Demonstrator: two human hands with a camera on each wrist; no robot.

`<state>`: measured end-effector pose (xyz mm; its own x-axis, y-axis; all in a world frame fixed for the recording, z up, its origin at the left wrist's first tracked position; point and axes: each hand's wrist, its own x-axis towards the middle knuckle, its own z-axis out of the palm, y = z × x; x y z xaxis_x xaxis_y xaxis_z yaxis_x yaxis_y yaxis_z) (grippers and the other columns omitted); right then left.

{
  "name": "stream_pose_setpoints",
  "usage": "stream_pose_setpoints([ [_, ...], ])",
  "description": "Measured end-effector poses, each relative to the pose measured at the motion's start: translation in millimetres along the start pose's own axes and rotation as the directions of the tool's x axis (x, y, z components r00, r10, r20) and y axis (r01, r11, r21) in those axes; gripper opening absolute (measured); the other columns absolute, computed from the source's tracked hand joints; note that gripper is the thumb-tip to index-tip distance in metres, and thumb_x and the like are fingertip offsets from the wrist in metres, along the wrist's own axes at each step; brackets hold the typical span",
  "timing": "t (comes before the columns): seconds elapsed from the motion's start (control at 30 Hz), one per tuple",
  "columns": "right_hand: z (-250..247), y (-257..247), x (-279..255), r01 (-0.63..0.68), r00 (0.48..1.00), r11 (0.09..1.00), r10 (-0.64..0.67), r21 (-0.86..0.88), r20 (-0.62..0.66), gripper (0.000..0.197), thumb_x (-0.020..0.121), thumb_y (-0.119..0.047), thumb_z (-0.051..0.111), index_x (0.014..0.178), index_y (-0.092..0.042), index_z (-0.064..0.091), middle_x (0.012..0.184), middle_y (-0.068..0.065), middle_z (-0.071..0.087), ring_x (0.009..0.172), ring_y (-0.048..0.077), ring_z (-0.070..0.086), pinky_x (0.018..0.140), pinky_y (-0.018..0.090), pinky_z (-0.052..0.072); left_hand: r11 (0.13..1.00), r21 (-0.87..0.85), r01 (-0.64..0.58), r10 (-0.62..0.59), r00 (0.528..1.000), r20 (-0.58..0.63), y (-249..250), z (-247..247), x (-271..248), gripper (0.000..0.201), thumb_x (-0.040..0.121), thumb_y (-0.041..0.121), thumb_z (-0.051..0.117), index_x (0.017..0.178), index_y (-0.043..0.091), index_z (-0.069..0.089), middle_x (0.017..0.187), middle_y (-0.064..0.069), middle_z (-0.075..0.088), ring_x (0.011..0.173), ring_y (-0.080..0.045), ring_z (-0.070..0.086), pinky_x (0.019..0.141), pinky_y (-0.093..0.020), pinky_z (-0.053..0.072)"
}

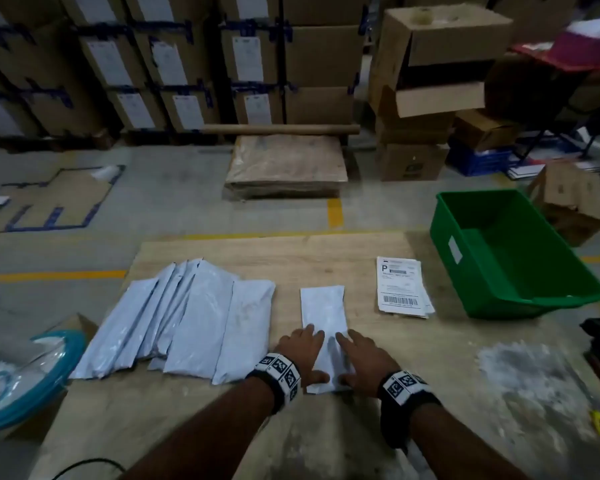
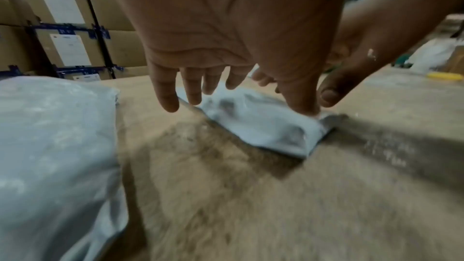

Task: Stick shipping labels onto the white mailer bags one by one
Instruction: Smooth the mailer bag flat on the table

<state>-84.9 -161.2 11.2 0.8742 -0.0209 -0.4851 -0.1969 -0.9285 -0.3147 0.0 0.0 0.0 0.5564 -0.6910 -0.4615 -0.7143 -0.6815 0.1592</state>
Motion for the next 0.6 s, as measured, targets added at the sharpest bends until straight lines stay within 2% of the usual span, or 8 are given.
stream_pose_setpoints([
  [0.1,9.6,15.1,12.0,0.059,0.998,0.991,-0.054,-0.12,0.044,0.091,0.079,-0.052,0.066,0.149,-0.025,0.013,0.157,0.004,0.012,0.136,0.03,0.028,0.107,0.046,0.035,0.999,0.038,0.036,-0.038,0.997,0.067,4.7,7.0,5.8,0.103,0.08,0.049,0.069,0.152,0.01,0.006,0.161,-0.015,-0.001,0.144,-0.034,0.02,0.112,-0.048,0.029],
  [0.17,14.8,21.8,16.7,0.102,0.995,0.976,-0.097,-0.191,0.036,0.085,0.081,-0.049,0.064,0.148,-0.022,0.019,0.157,0.005,0.012,0.136,0.03,0.027,0.106,0.046,0.034,0.998,0.042,0.038,-0.04,0.998,0.054,5.2,13.8,9.6,0.104,0.08,0.046,0.07,0.152,0.009,0.004,0.161,-0.014,-0.004,0.145,-0.032,0.017,0.114,-0.046,0.027],
  [0.27,18.5,33.2,20.6,0.102,0.994,0.974,-0.105,-0.204,-0.004,0.083,0.08,-0.049,0.063,0.146,-0.022,0.021,0.157,0.005,0.014,0.136,0.029,0.027,0.106,0.045,0.032,1.0,0.009,0.022,-0.022,0.999,0.032,8.4,16.2,15.6,0.101,0.084,0.043,0.067,0.152,0.008,0.001,0.161,-0.014,-0.007,0.148,-0.029,0.009,0.117,-0.041,0.021],
  [0.43,15.2,64.2,12.5,0.082,0.997,0.984,-0.082,-0.157,0.005,0.085,0.077,-0.052,0.064,0.145,-0.023,0.022,0.156,0.004,0.014,0.138,0.027,0.023,0.108,0.046,0.029,0.999,-0.029,-0.017,0.017,1.0,0.0,25.7,21.5,24.5,0.1,0.085,0.046,0.065,0.153,0.009,0.001,0.161,-0.012,-0.011,0.148,-0.026,0.007,0.119,-0.038,0.019],
  [0.6,12.7,80.3,4.7,0.097,0.995,0.982,-0.096,-0.161,0.009,0.087,0.078,-0.052,0.064,0.147,-0.021,0.021,0.157,0.005,0.014,0.14,0.027,0.02,0.109,0.045,0.027,0.998,-0.05,-0.028,0.028,1.0,-0.001,38.2,28.4,32.1,0.098,0.087,0.045,0.063,0.153,0.009,-0.001,0.16,-0.011,-0.015,0.149,-0.024,0.0,0.12,-0.04,0.017],
])
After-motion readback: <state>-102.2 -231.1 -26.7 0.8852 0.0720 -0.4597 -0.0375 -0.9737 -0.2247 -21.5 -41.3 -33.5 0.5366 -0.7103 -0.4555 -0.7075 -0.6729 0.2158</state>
